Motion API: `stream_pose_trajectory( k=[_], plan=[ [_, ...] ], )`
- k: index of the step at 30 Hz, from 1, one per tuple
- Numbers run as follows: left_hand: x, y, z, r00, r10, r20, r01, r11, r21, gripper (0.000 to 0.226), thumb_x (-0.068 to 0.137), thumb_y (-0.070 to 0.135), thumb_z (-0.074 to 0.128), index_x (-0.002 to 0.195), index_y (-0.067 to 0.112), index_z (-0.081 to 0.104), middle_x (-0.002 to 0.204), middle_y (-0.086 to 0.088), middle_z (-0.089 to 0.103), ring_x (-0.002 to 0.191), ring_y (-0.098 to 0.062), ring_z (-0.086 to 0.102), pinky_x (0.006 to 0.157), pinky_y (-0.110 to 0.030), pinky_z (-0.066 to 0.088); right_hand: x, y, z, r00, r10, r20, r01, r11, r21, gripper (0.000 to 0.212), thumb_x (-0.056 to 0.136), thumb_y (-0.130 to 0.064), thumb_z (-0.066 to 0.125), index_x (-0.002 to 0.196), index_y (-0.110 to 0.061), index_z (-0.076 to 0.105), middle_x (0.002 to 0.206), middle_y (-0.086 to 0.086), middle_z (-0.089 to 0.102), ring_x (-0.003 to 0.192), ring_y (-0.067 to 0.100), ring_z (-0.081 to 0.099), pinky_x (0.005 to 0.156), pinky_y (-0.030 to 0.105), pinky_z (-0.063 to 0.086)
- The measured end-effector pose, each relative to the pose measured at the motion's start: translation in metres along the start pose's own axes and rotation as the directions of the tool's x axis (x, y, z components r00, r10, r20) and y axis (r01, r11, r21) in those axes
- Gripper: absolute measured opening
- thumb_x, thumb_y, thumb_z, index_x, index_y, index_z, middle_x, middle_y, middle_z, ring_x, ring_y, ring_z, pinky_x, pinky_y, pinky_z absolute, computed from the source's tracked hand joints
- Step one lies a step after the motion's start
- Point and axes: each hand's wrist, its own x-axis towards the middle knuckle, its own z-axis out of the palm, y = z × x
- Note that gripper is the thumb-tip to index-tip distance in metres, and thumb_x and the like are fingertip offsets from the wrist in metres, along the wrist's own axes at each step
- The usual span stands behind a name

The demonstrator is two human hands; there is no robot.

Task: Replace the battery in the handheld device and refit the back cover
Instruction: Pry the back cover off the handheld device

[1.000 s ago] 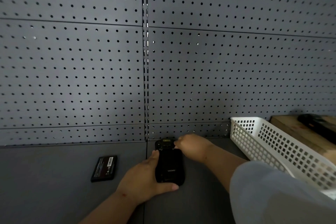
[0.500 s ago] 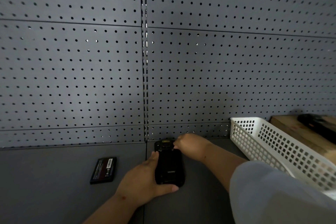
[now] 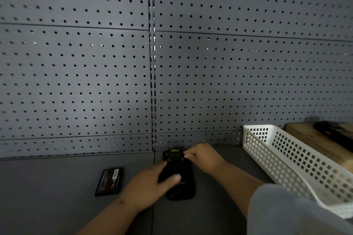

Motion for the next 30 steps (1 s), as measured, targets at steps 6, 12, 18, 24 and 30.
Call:
stream_pose_trajectory(
  k=[6, 12, 18, 24, 30],
  plan=[
    [0.047, -0.018, -0.015, 0.994, 0.098, -0.039, -0.086, 0.969, 0.232, 0.036, 0.094, 0.025, 0.045, 0.13, 0.019, 0.046, 0.132, -0.004, 0.056, 0.118, -0.017, 0.051, 0.093, -0.021, 0.037, -0.005, 0.008, 0.011, 0.998, 0.049, -0.05, -0.042, 0.992, 0.122, 0.033, 0.093, -0.02, 0.05, 0.124, -0.011, 0.056, 0.133, 0.005, 0.057, 0.123, 0.014, 0.052, 0.1, 0.015, 0.031],
    [0.072, -0.032, -0.023, 0.98, 0.145, 0.134, -0.186, 0.909, 0.374, 0.036, 0.095, 0.024, 0.043, 0.131, 0.019, 0.046, 0.133, -0.005, 0.055, 0.119, -0.018, 0.051, 0.096, -0.026, 0.04, -0.002, 0.009, 0.01, 0.998, 0.056, -0.021, -0.054, 0.993, 0.109, 0.033, 0.094, -0.02, 0.049, 0.126, -0.011, 0.053, 0.135, 0.006, 0.055, 0.125, 0.013, 0.05, 0.101, 0.014, 0.03],
    [0.081, -0.034, -0.03, 0.954, 0.192, 0.23, -0.275, 0.864, 0.421, 0.035, 0.095, 0.027, 0.044, 0.128, 0.017, 0.048, 0.12, -0.008, 0.061, 0.108, -0.019, 0.055, 0.082, -0.024, 0.04, -0.002, 0.008, 0.007, 0.999, 0.053, -0.004, -0.052, 0.994, 0.092, 0.033, 0.095, -0.02, 0.048, 0.126, -0.011, 0.054, 0.133, 0.006, 0.057, 0.123, 0.015, 0.052, 0.103, 0.02, 0.034],
    [0.087, -0.038, -0.028, 0.932, 0.281, 0.23, -0.36, 0.794, 0.49, 0.031, 0.094, 0.029, 0.044, 0.121, 0.017, 0.053, 0.113, -0.009, 0.065, 0.101, -0.021, 0.059, 0.076, -0.025, 0.039, -0.003, 0.006, 0.005, 1.0, 0.018, 0.002, -0.018, 0.999, 0.037, 0.032, 0.095, -0.02, 0.047, 0.123, -0.009, 0.056, 0.129, 0.009, 0.061, 0.119, 0.018, 0.055, 0.101, 0.023, 0.037],
    [0.091, -0.041, -0.026, 0.927, 0.314, 0.204, -0.374, 0.755, 0.539, 0.033, 0.094, 0.03, 0.044, 0.122, 0.016, 0.053, 0.113, -0.012, 0.065, 0.101, -0.025, 0.059, 0.08, -0.03, 0.043, 0.001, 0.004, 0.002, 0.999, 0.001, 0.045, 0.001, 0.999, -0.046, 0.034, 0.096, -0.021, 0.044, 0.127, -0.009, 0.052, 0.133, 0.008, 0.057, 0.123, 0.019, 0.052, 0.103, 0.023, 0.035]
  ],
)
